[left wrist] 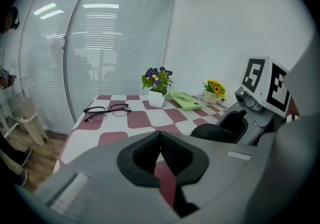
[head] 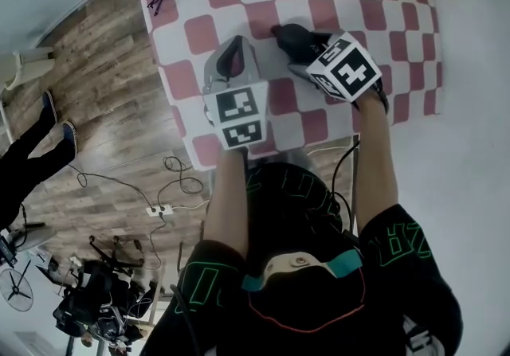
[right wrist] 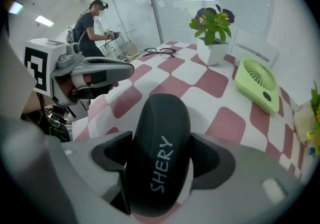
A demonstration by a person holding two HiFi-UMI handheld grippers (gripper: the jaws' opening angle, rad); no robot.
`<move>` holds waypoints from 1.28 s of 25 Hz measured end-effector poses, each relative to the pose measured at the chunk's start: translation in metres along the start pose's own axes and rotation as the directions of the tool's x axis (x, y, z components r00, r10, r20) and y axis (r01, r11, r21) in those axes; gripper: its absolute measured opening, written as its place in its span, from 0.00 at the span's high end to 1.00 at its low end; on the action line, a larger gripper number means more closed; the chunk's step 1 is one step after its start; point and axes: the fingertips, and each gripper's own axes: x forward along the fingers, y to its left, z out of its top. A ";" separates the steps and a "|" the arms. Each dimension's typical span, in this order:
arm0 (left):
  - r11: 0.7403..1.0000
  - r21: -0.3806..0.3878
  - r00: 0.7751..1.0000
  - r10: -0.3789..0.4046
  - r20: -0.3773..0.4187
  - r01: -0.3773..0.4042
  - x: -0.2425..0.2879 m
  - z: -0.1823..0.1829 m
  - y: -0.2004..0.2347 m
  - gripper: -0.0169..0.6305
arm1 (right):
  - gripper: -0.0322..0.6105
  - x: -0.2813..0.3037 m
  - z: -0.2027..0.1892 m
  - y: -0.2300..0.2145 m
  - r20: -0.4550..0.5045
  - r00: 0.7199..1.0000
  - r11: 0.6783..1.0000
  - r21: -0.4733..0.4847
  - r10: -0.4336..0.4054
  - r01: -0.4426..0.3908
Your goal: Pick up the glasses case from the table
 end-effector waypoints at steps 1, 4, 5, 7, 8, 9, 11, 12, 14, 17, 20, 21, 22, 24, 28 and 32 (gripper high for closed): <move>1.000 0.002 1.000 -0.001 0.005 0.001 -0.001 0.001 -0.001 0.96 | 0.39 -0.002 0.001 -0.001 0.013 1.000 1.000 0.000 -0.013 0.013; 1.000 0.002 1.000 -0.002 0.029 0.001 -0.008 0.007 -0.002 0.96 | 0.39 -0.016 0.009 0.000 0.085 0.995 0.998 0.000 -0.058 0.058; 1.000 0.001 0.999 0.001 0.040 -0.001 -0.012 0.011 -0.001 0.96 | 0.39 -0.020 0.013 0.001 0.115 0.991 0.998 0.004 -0.066 0.066; 1.000 0.007 0.997 0.006 0.072 -0.007 -0.022 0.021 -0.001 0.96 | 0.39 -0.029 0.020 0.003 0.170 0.981 0.996 0.016 -0.089 0.087; 1.000 0.014 0.996 0.007 0.090 -0.009 -0.027 0.027 -0.001 0.96 | 0.39 -0.035 0.022 0.003 0.199 0.974 0.994 0.023 -0.105 0.103; 1.000 0.018 0.994 0.009 0.108 -0.011 -0.033 0.033 -0.002 0.96 | 0.39 -0.042 0.024 0.003 0.231 0.965 0.992 0.033 -0.124 0.120; 1.000 0.018 0.990 0.015 0.140 -0.018 -0.044 0.042 -0.002 0.96 | 0.39 -0.057 0.029 0.006 0.300 0.940 0.987 0.058 -0.161 0.151; 1.000 0.015 0.988 0.020 0.154 -0.022 -0.050 0.047 -0.002 0.96 | 0.39 -0.066 0.031 0.007 0.335 0.925 0.984 0.074 -0.179 0.163; 1.000 0.013 0.983 0.020 0.185 -0.023 -0.062 0.059 -0.004 0.96 | 0.39 -0.084 0.034 0.006 0.403 0.888 0.974 0.130 -0.222 0.185; 0.999 0.040 0.969 -0.008 0.246 -0.002 -0.082 0.081 -0.017 0.96 | 0.39 -0.113 0.030 0.003 0.480 0.822 0.949 0.227 -0.306 0.220; 0.998 0.063 0.952 -0.029 0.304 0.010 -0.100 0.099 -0.028 0.96 | 0.39 -0.145 0.032 0.006 0.584 0.733 0.931 0.301 -0.350 0.205; 0.997 0.070 0.947 -0.033 0.320 0.011 -0.105 0.104 -0.031 0.96 | 0.39 -0.157 0.034 0.007 0.616 0.698 0.925 0.323 -0.365 0.198; 0.997 0.078 0.942 -0.035 0.332 0.010 -0.110 0.110 -0.034 0.96 | 0.39 -0.168 0.035 0.007 0.642 0.665 0.919 0.341 -0.381 0.197; 0.995 0.096 0.933 -0.040 0.356 0.006 -0.120 0.121 -0.038 0.96 | 0.39 -0.189 0.038 0.007 0.680 0.605 0.906 0.370 -0.414 0.205; 0.992 0.129 0.909 -0.057 0.414 0.004 -0.137 0.144 -0.037 0.96 | 0.39 -0.220 0.043 0.012 0.722 0.500 0.878 0.419 -0.478 0.234; 0.990 0.135 0.868 -0.025 0.496 -0.049 -0.161 0.171 -0.028 0.96 | 0.39 -0.265 0.043 0.015 0.778 0.329 0.840 0.445 -0.535 0.311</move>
